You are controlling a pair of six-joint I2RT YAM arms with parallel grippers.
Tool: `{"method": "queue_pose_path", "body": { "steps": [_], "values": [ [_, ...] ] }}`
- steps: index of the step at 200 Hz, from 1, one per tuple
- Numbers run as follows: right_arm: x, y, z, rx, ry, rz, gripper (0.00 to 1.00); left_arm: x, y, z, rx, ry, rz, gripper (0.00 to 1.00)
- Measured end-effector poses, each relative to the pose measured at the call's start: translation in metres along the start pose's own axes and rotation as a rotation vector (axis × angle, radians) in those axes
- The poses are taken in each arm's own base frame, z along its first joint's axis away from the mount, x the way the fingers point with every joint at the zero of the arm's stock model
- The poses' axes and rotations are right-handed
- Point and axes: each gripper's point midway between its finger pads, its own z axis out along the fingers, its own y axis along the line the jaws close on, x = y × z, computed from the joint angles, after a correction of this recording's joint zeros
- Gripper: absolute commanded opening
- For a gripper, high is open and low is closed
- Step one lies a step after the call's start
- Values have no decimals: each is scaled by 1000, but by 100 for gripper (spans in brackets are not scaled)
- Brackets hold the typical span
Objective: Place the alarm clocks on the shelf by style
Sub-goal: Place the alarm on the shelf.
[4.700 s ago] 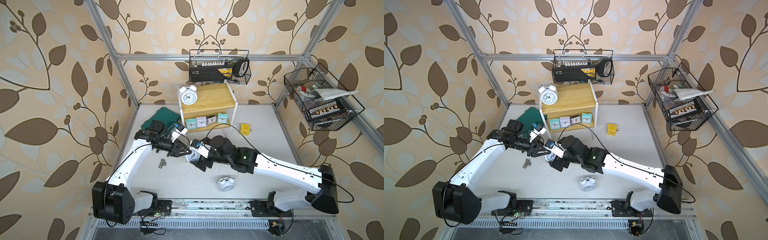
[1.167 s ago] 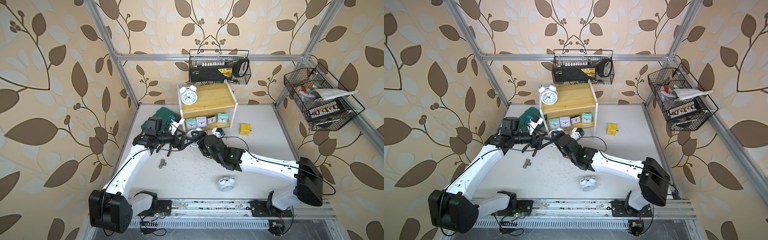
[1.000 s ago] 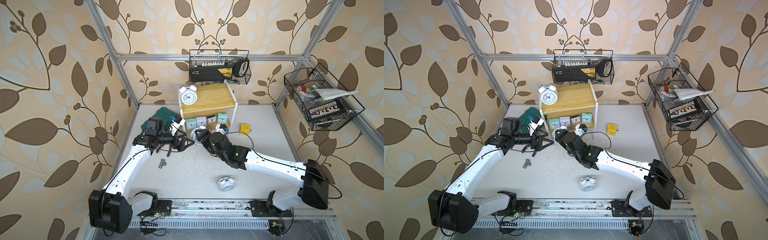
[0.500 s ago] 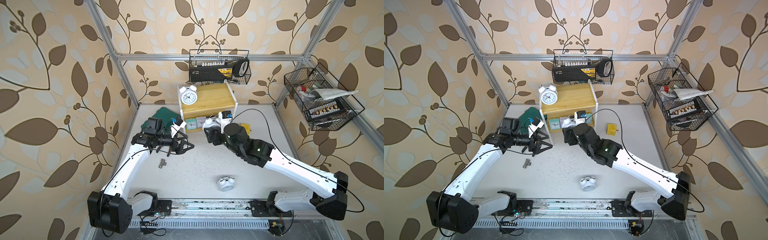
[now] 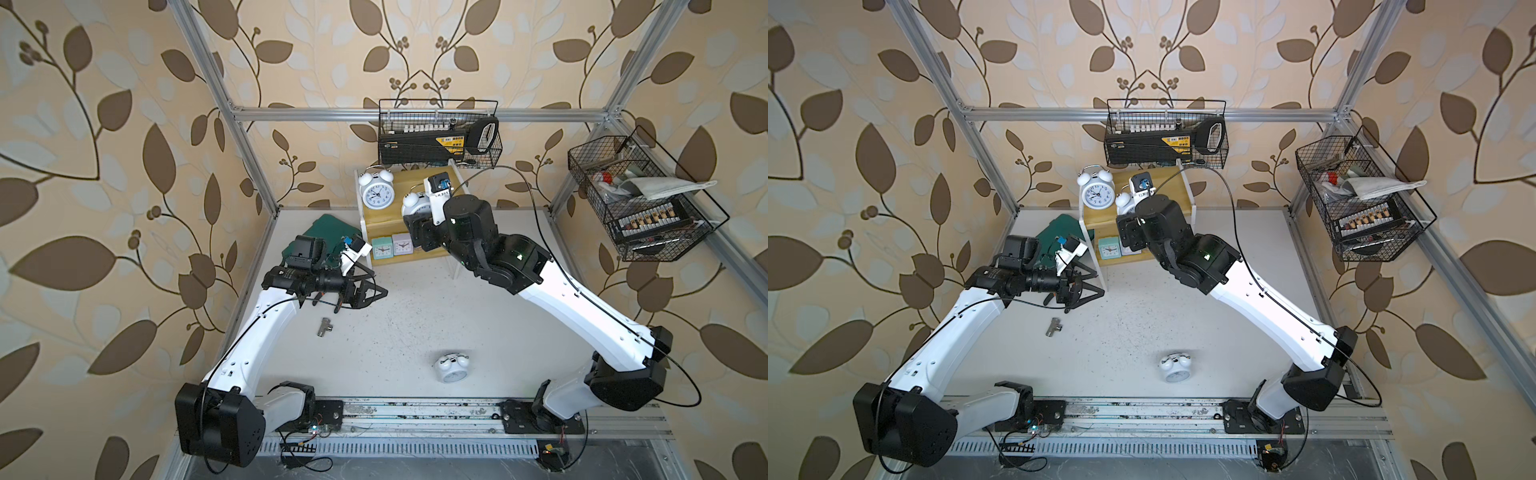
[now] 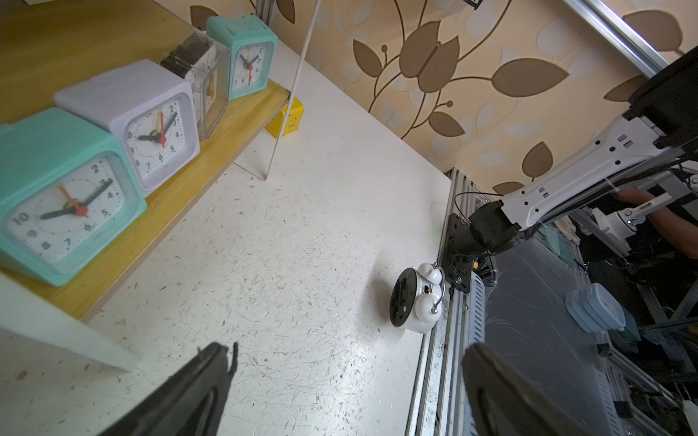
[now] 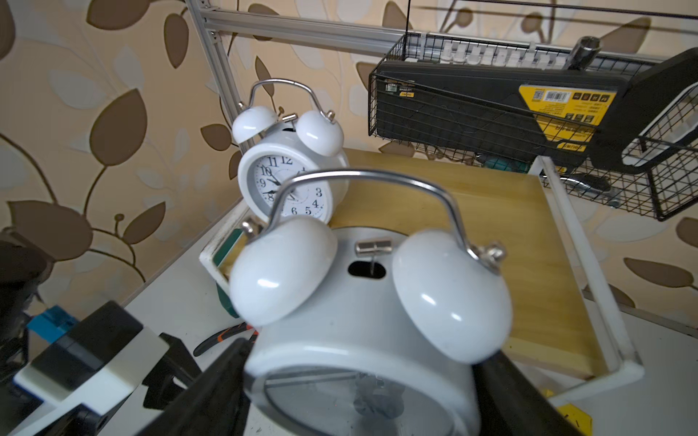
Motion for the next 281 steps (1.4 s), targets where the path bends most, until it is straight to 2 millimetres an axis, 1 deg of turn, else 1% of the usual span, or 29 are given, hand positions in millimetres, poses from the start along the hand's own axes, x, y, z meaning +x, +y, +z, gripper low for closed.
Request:
{"method": "queue_pose_path", "body": {
  "steps": [27,53,77,95,127,143,212,221,238,281],
  "values": [
    [-13,-11,13,20,-2,14,65,0,0,0,-1,0,-1,99],
    [-18,-19,30,32,6,26,65,0,0,0,-1,0,0,99],
    [-16,-23,48,40,21,30,65,0,2,-1,-6,-3,-3,99],
    [-13,-22,62,42,33,30,65,0,4,-3,-12,-5,-5,99],
    [-4,-21,79,44,56,27,66,0,4,-3,-12,-5,-5,99],
    [-4,-21,85,47,52,30,66,0,4,-3,-12,-5,-4,99],
    [-7,-23,94,55,32,41,70,0,5,-4,-17,-8,-7,99],
    [-8,-23,96,55,28,43,71,0,5,-4,-17,-8,-7,99],
    [-9,-22,99,54,22,45,77,-1,5,-4,-17,-8,-6,99],
    [-10,-19,106,53,7,48,78,0,5,-4,-17,-8,-6,99]
  ]
}}
